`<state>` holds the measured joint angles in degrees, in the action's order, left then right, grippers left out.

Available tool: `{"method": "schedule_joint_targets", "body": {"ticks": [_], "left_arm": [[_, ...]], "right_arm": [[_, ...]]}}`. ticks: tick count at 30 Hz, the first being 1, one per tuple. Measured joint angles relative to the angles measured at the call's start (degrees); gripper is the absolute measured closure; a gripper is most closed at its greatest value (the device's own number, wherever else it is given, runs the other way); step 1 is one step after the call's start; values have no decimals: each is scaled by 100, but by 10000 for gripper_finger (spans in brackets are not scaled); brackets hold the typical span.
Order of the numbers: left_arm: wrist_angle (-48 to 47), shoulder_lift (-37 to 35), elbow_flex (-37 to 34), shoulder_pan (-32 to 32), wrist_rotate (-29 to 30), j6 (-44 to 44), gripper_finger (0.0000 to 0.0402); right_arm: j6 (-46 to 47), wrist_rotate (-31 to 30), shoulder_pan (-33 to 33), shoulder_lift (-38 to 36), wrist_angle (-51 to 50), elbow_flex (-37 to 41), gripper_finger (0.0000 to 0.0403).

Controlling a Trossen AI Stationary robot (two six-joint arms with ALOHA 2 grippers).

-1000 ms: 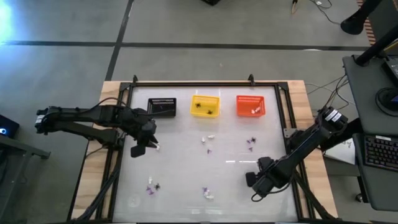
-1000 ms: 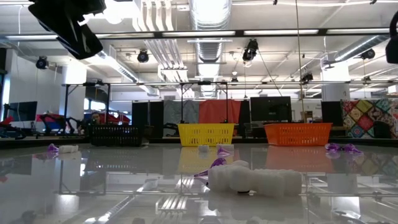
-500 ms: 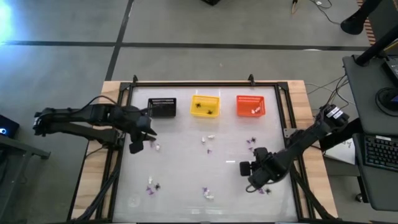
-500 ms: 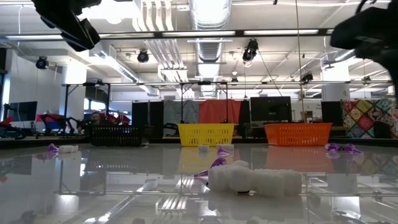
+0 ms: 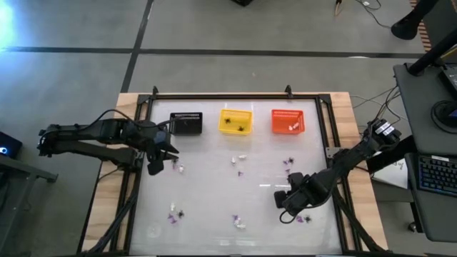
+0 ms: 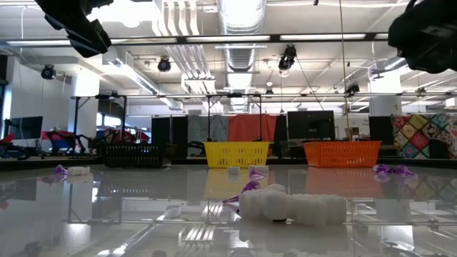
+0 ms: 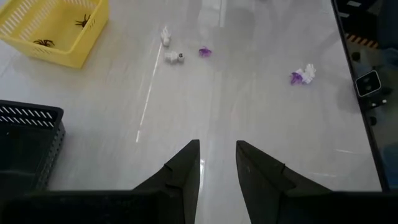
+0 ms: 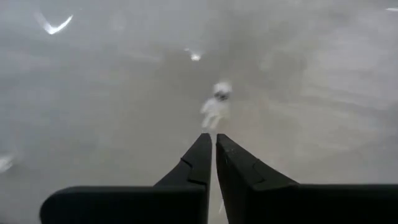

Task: Sort Halloween decoration
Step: Put the white skeleton toy into the orange bin

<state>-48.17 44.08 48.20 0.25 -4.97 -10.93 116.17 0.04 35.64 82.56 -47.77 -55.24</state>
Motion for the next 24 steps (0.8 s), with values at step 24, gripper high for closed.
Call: {"method": "schedule_joint_targets", "body": {"ticks": [24], "left_arm": [[7, 8, 0, 0, -4, 12, 315]], "right_arm": [[478, -14, -51, 2, 598, 656, 249]]}}
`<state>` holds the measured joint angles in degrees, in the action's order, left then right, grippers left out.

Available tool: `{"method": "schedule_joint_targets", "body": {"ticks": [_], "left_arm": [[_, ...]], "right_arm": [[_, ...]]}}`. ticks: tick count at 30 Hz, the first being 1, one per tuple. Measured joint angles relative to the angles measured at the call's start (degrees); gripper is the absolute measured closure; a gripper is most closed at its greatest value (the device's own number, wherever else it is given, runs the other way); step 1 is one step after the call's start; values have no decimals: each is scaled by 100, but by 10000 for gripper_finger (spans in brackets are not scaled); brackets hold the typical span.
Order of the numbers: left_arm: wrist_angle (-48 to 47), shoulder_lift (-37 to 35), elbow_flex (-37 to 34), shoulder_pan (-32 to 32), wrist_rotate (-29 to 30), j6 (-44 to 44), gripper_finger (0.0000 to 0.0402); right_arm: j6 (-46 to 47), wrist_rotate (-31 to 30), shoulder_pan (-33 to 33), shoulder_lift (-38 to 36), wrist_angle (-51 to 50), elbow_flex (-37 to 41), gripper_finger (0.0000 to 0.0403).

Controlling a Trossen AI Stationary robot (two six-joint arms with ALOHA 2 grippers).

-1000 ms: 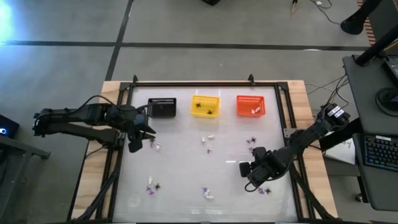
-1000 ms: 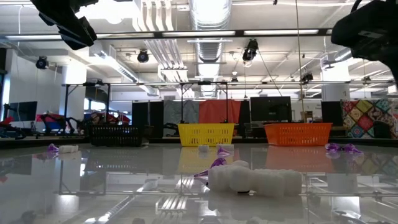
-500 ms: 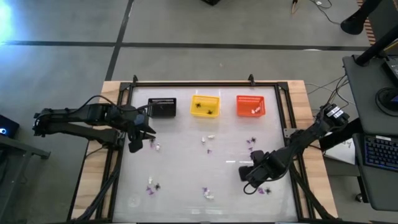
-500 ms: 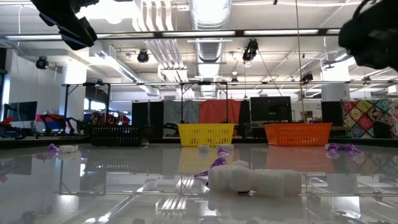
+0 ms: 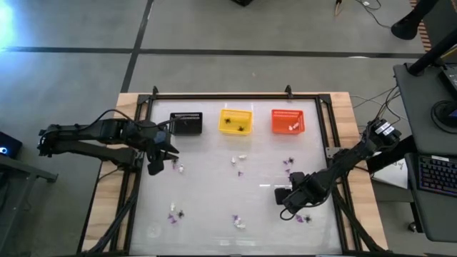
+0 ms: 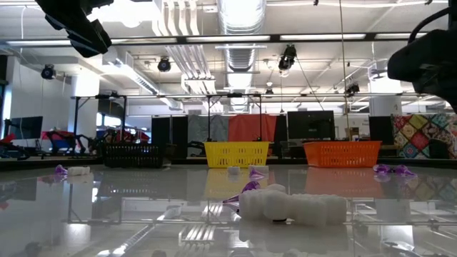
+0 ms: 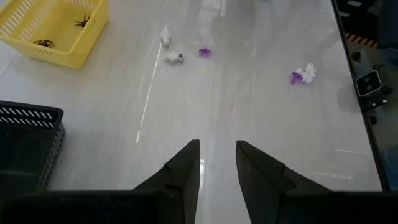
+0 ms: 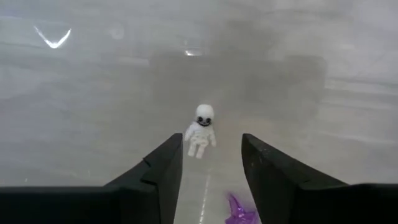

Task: Sort Halloween decoration
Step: Put the white skeleton toy into the orange bin

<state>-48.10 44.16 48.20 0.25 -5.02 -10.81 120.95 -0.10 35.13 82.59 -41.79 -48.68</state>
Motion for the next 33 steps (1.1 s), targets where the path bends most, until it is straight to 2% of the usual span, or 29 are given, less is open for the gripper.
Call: {"method": "schedule_joint_targets", "body": {"ticks": [25, 33], "left_arm": [[2, 0, 0, 0, -7, 86, 315], [5, 0, 0, 0, -7, 87, 315]], "right_arm": [[76, 3, -146, 2, 835, 580, 256], [35, 89, -229, -2, 1243, 783, 284]]}}
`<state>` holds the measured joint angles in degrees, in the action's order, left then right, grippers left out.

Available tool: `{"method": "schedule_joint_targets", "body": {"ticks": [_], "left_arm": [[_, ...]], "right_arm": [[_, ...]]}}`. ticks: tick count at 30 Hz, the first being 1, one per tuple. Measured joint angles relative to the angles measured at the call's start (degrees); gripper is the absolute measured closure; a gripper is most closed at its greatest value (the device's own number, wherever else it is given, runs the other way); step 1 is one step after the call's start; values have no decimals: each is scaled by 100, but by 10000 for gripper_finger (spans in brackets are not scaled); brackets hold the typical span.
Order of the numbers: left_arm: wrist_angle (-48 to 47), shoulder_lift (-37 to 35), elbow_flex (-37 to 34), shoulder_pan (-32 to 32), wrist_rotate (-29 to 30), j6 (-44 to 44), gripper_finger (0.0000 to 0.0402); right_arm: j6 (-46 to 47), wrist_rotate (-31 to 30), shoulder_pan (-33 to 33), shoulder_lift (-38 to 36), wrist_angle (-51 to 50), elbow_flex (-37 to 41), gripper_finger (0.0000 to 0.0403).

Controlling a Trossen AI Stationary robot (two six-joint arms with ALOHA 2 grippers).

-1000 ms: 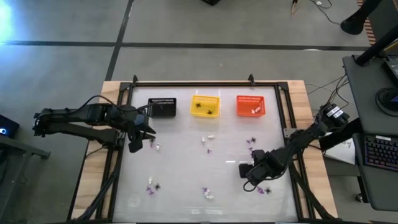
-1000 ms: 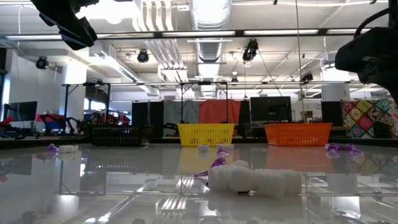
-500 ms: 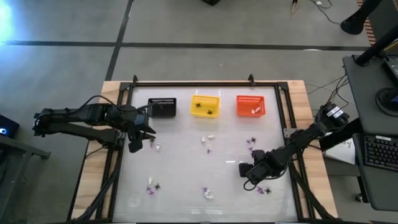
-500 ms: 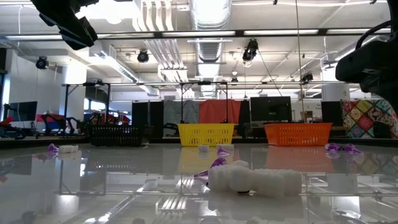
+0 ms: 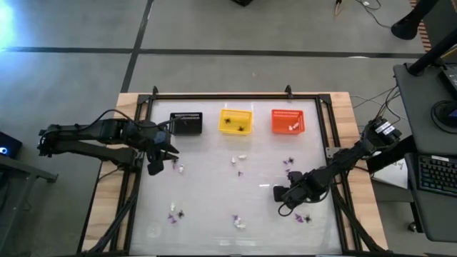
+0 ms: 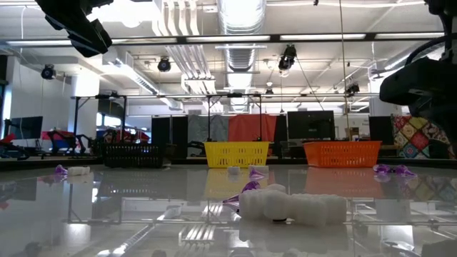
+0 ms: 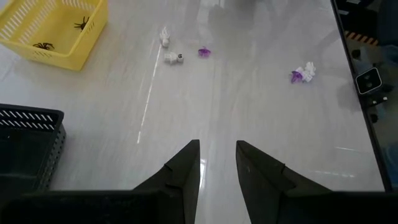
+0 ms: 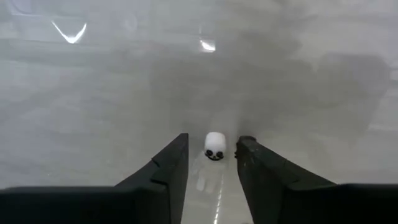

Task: Sort Halloween decoration
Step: Put the white skeleton toy into the orange bin

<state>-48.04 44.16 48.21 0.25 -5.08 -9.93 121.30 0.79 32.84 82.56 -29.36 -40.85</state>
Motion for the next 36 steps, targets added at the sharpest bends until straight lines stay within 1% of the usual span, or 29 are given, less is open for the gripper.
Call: {"method": "schedule_joint_targets", "body": {"ticks": [3, 6, 10, 12, 22, 28, 31, 36], "left_arm": [[0, 0, 0, 0, 0, -1, 315], [-1, 0, -1, 0, 0, -1, 315], [0, 0, -2, 0, 0, -1, 315], [-1, 0, 0, 0, 0, 0, 315], [-1, -4, -2, 0, 0, -2, 315], [-1, -50, 0, 0, 16, -2, 315], [1, -73, -1, -2, 340, -10, 315], [46, -69, -1, -4, 1256, -91, 315]], "right_arm": [[85, 155, -9, -7, 37, 60, 306], [75, 184, -7, -9, 39, 75, 331], [-51, 212, -7, -9, 32, 77, 371], [-165, 222, -7, -9, 26, 77, 384], [-357, 237, 2, -88, -57, -30, 392], [-534, 0, 2, -151, -47, -263, 393], [-589, -340, -22, -151, -35, -356, 393], [-734, -1064, -184, -291, -42, -375, 393]]}}
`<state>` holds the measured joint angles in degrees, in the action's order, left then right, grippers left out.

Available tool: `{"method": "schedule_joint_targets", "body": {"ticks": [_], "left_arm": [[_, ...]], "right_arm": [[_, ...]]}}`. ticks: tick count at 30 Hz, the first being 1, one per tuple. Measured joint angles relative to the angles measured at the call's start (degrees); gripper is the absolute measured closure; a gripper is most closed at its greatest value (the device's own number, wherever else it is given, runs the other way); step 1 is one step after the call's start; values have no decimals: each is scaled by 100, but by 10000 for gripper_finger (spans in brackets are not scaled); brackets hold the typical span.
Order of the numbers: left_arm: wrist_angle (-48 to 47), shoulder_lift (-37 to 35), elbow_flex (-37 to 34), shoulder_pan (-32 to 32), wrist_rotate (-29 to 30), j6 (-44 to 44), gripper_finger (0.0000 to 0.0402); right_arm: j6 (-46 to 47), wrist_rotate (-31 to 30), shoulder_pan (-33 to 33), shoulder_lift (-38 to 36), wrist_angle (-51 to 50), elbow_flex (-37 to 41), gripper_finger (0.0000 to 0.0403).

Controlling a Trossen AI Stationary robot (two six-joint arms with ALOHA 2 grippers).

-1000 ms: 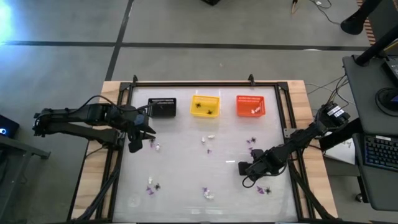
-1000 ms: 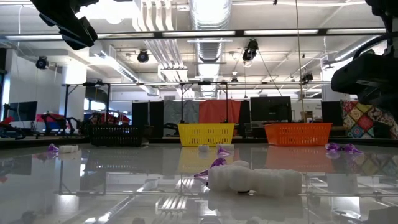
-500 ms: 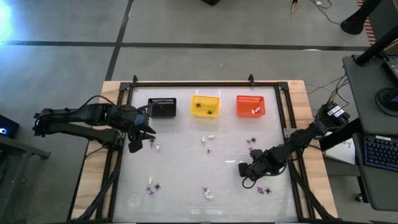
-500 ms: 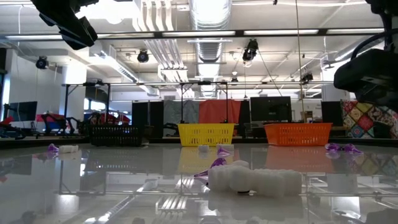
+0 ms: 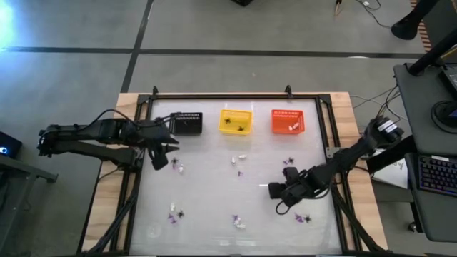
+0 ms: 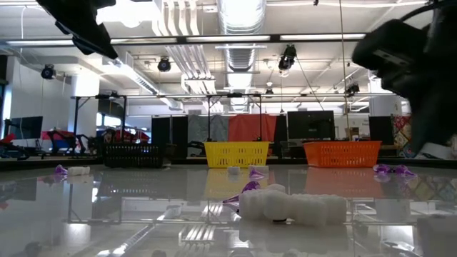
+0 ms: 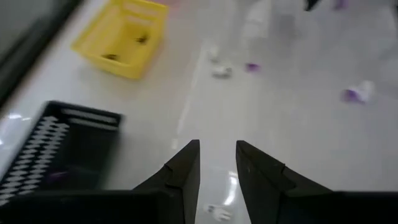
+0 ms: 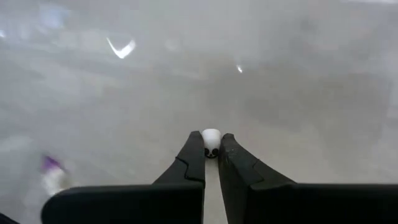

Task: Sort Halloween decoration
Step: Put the white skeleton toy into the orange bin

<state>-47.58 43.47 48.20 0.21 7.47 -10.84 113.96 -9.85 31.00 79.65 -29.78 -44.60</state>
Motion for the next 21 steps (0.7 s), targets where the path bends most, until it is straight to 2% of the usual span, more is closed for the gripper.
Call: {"method": "schedule_joint_targets", "body": {"ticks": [3, 9, 15, 21], "left_arm": [[1, 14, 0, 4, 278, -16, 315], [4, 67, 0, 4, 306, -243, 315], [5, 231, 1, 4, 291, -491, 315], [172, 395, 1, 4, 248, -576, 315]], "right_arm": [[-287, -382, -218, -195, 2, -2, 393], [-1405, -824, -990, -800, -182, -2, 394], [-2755, -966, -2196, -1452, -756, -2, 394], [-4294, -915, -3669, -1990, -828, -2, 394]]}}
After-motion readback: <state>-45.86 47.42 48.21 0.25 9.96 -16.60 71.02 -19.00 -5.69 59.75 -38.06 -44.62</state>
